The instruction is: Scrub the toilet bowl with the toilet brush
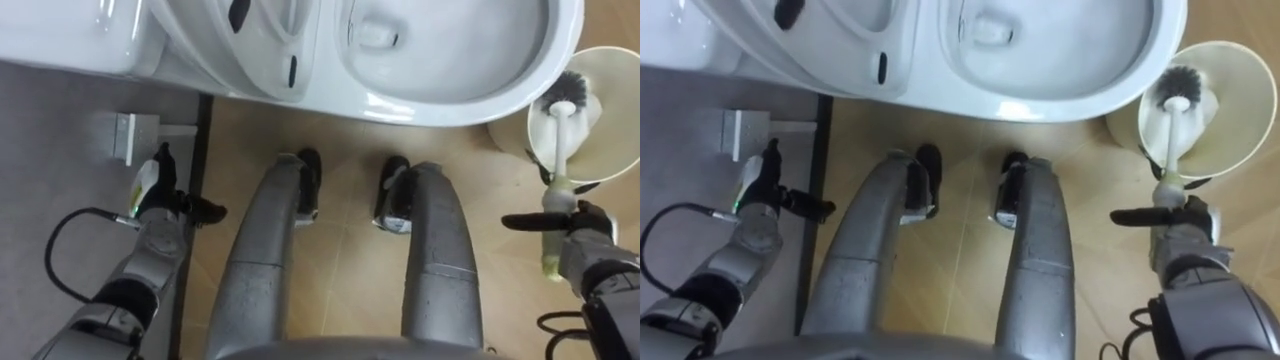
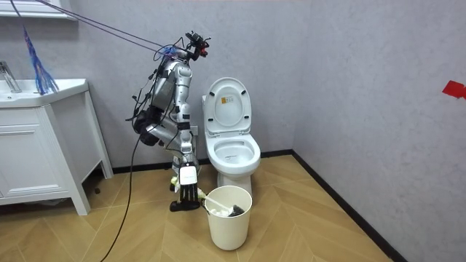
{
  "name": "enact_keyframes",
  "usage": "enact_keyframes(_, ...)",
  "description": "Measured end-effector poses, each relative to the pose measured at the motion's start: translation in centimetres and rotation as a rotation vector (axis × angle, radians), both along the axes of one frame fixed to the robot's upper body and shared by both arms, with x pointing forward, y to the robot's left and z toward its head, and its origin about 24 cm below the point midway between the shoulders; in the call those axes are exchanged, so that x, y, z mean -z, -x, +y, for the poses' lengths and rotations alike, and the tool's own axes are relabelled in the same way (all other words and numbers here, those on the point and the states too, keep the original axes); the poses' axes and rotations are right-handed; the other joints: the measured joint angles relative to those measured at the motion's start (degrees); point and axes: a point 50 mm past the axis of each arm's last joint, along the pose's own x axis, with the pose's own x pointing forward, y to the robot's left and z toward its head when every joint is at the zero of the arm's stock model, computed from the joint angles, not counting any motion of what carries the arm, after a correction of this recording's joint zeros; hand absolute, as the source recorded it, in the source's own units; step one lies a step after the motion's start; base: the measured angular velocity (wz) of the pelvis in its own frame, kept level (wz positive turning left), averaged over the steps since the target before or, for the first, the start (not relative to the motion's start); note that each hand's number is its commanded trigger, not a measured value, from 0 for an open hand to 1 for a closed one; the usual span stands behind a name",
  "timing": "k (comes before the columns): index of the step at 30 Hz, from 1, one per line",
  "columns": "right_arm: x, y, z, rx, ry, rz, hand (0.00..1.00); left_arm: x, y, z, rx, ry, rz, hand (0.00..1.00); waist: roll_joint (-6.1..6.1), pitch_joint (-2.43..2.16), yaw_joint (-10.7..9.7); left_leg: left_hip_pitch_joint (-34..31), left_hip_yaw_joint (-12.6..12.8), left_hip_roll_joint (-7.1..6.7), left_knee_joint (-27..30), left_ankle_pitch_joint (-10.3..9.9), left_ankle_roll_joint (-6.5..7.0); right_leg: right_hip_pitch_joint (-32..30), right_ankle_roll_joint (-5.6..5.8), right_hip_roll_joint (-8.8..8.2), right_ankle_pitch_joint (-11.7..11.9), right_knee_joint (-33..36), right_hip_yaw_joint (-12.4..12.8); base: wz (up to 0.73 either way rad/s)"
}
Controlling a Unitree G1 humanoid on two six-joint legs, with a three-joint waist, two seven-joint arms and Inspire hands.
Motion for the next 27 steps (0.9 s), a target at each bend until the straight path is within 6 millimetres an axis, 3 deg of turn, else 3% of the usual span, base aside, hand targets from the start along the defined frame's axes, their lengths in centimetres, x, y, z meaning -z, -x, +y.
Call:
enact_keyframes(1,0.02,0.01,0.02,0.008,-0.006,-0.004,0.04,0.00,0.01,0.00,-0.001,0.000,0.000,0.00,0.21,0.13,0.11,-0.17,-0.04,0.05,0.33,-0.03,-0.04,-0.12,-0.03,0.04,-0.02,0.17,-0.01,0.00)
enact_keyframes(2,0.04,0.03,0.03,0.010,-0.009,-0.005,0.44,0.01,0.02,0.02,-0.002,-0.001,0.000,0.00,0.28,0.15,0.10,-0.25,-0.07,0.06,0.46,-0.06,-0.08,-0.16,-0.06,0.04,-0.04,0.24,-0.01,0.00)
enact_keyframes(4,0.09,0.08,0.09,0.003,-0.009,0.001,0.87,-0.03,0.01,0.06,-0.009,-0.008,-0.006,0.00,0.47,0.13,0.17,-0.81,-0.11,0.03,0.86,-0.07,-0.10,-0.67,-0.14,-0.03,-0.09,0.71,-0.02,0.00)
enact_keyframes(5,0.09,0.08,0.08,0.002,-0.009,0.001,1.00,-0.04,-0.02,0.05,-0.009,-0.007,-0.006,0.00,0.54,0.16,0.17,-0.92,-0.11,0.01,0.97,-0.08,-0.09,-0.77,-0.17,-0.09,-0.12,0.87,-0.03,0.03)
enact_keyframes(27,0.50,0.46,0.33,0.080,-0.145,-0.055,1.00,0.01,-0.15,-0.23,-0.035,0.052,-0.008,0.00,1.04,0.11,1.27,-0.43,0.08,0.08,1.13,-0.77,-0.14,-0.36,-0.17,0.15,-0.25,0.67,-0.20,0.00)
